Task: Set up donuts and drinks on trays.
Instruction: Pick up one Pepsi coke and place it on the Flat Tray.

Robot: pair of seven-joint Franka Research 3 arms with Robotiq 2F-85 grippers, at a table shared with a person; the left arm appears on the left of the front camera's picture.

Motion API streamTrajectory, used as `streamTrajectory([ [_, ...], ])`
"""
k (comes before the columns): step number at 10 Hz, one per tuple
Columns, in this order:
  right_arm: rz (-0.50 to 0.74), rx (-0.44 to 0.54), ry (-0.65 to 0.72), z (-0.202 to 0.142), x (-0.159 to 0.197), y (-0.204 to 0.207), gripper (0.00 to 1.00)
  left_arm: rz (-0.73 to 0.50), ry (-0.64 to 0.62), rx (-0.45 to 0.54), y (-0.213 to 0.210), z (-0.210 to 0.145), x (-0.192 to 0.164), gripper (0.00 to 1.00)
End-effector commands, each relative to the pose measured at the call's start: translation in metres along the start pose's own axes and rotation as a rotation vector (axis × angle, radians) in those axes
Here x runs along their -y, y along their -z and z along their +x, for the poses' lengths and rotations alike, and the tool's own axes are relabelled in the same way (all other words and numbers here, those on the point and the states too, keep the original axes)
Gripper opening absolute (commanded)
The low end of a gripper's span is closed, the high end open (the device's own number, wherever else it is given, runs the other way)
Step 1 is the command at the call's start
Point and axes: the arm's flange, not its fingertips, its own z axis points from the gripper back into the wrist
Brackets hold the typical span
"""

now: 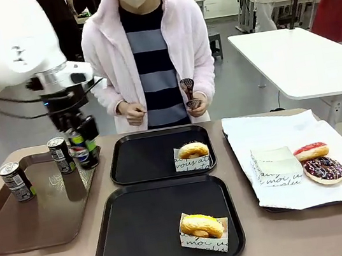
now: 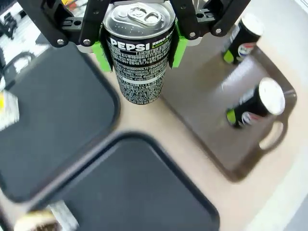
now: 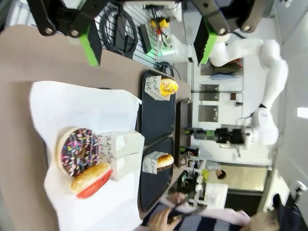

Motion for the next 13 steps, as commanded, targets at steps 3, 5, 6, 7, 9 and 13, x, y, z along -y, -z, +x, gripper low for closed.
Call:
streamTrajectory([
  [3,0.016,0.006,-0.012,0.001,0.002,0.0,1.0,0.054,-0.102,0.039,0.037,0.072,0.006,0.59],
  [5,0.016,0.006,-0.012,0.001,0.002,0.0,1.0,0.081,-0.116,0.062,0.06,0.091,0.012,0.59],
  [6,0.016,0.006,-0.012,0.001,0.002,0.0,1.0,0.07,-0.126,0.063,0.07,0.097,0.011,0.59],
  [7,0.016,0.006,-0.012,0.001,0.002,0.0,1.0,0.075,-0.113,0.06,0.082,0.101,0.011,0.59],
  [9,0.016,0.006,-0.012,0.001,0.002,0.0,1.0,0.07,-0.093,0.037,0.102,0.106,0.015,0.59],
  [13,0.016,0.006,-0.012,0.001,0.002,0.0,1.0,0.068,-0.037,0.035,0.103,0.108,0.025,1.0],
])
